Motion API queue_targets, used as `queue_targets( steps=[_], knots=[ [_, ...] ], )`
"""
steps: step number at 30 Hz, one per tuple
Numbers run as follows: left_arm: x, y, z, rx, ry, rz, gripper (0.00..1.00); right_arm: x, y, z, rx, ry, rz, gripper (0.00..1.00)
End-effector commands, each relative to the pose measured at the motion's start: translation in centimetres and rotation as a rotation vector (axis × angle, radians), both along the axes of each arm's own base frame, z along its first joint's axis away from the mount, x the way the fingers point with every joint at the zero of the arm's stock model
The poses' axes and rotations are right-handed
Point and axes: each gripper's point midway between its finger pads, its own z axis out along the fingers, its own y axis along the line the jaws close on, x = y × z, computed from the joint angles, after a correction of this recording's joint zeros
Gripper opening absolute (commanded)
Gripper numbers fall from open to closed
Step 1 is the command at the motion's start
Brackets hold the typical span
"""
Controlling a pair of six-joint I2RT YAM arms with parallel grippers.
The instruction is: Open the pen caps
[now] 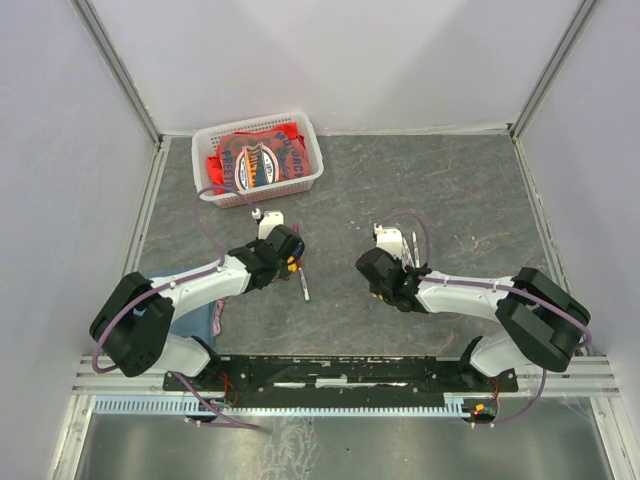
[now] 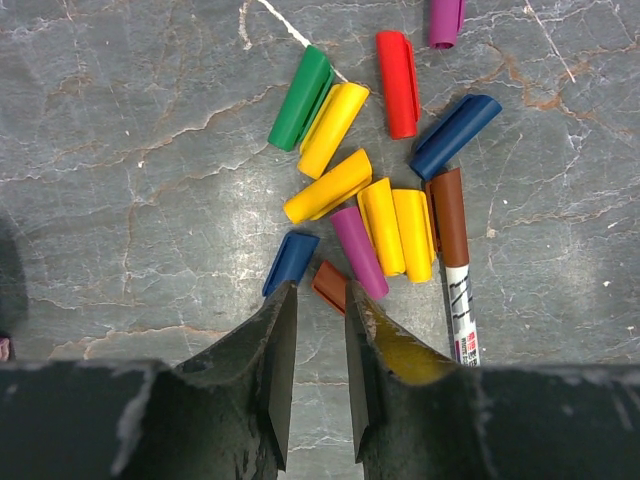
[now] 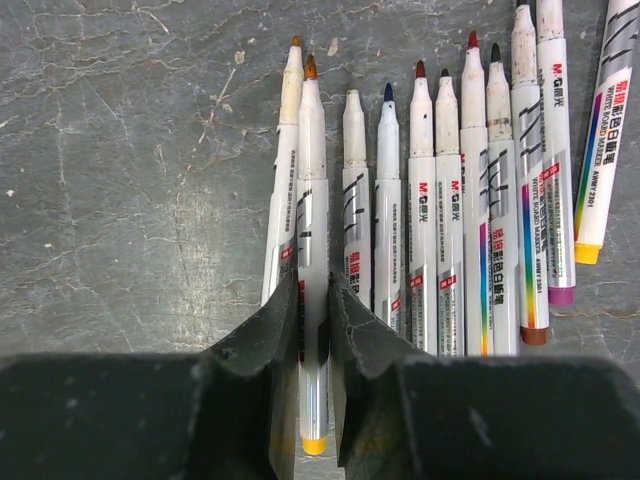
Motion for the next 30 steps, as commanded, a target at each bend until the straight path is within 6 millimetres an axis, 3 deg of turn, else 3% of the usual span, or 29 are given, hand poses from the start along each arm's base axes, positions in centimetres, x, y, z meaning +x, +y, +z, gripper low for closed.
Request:
queue_targets(
  steps=[1, 15, 20, 24, 30],
  knots=[
    [1.0, -0.4, 1.0, 0.003, -0.057, -0.012, 0.33, 1.3, 1.1, 1.9, 0.035, -0.044, -0.006, 0.21],
    [1.1, -0.6, 1.7, -0.008, -0.072, -0.014, 0.33, 1.4, 1.1, 2.4, 0.034, -0.050, -0.004, 0.27],
    [1.3, -0.7, 2.7, -0.027, -0.091, -0.010, 0.35, 1.3, 1.7, 4.1, 0.068, -0.078, 0.036, 0.31],
    [1.2, -1.1, 3.3, -0.058, -0.102, -0.012, 0.37, 1.0, 3.4, 5.3, 0.078, -0.084, 0.098, 0.34],
    [1.1, -1.0, 4.1, -0.084, -0.123, -0.003, 0.38, 0.8, 8.6, 6.3, 0.060, -0.083, 0.202, 0.38]
  ],
)
